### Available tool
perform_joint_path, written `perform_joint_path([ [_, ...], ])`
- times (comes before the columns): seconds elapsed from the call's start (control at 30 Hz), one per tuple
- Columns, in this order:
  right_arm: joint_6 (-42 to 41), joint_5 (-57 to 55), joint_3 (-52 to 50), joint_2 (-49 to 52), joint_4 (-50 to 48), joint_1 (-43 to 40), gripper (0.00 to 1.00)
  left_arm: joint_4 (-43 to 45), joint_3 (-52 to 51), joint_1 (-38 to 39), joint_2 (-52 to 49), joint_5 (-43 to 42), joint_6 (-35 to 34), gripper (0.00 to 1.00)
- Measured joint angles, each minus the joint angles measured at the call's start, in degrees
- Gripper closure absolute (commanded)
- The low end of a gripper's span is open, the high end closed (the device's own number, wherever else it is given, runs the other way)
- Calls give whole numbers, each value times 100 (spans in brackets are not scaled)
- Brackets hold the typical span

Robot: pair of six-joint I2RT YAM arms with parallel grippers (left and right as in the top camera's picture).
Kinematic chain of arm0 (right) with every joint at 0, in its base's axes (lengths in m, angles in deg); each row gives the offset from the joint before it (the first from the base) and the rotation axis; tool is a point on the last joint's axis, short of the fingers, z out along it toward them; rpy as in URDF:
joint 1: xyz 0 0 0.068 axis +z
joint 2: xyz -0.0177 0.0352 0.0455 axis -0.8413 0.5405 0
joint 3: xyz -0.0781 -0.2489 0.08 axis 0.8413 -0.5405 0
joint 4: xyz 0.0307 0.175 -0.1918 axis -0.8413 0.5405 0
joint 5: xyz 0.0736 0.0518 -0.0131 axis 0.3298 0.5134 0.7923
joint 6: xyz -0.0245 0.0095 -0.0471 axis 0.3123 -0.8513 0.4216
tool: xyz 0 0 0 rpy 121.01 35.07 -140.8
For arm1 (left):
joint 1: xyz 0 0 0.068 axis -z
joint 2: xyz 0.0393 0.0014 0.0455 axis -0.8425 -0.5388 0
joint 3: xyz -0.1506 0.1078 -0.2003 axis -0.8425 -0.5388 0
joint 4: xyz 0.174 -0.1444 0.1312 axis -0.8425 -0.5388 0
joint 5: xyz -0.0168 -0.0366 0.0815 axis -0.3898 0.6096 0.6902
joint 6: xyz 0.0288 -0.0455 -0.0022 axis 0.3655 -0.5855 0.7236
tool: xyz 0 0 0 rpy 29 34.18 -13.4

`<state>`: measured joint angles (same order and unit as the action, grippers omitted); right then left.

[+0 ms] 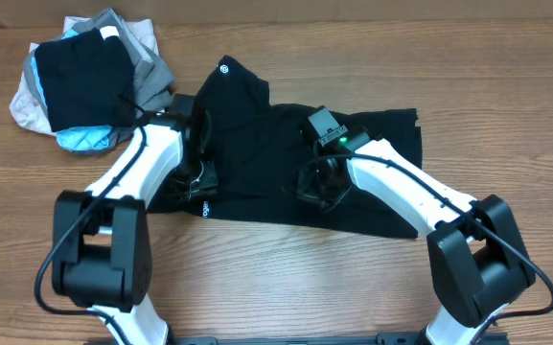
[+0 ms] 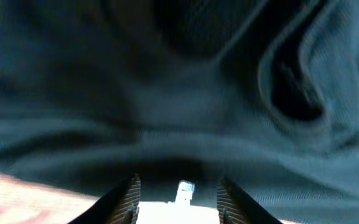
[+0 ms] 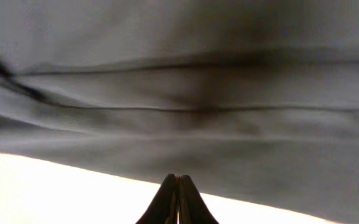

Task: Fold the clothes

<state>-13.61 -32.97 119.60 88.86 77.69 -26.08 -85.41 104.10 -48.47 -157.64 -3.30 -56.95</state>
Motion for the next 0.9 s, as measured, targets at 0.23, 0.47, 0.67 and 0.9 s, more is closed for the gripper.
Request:
perform_joint_path([
  [0.23, -24, 498, -103, 0, -66, 7, 96, 70, 0, 0, -59, -39, -20, 74],
  [0.47, -92, 645, -120, 87, -212, 114, 96, 208, 2, 0, -153, -39, -26, 78],
  [0.67, -214, 699, -125, 509, -367, 157, 96, 258, 4, 0, -442, -42, -42, 78],
  [0.9, -341, 656, -140, 778, -612, 155, 96, 267, 7, 0, -446, -48, -42, 76],
])
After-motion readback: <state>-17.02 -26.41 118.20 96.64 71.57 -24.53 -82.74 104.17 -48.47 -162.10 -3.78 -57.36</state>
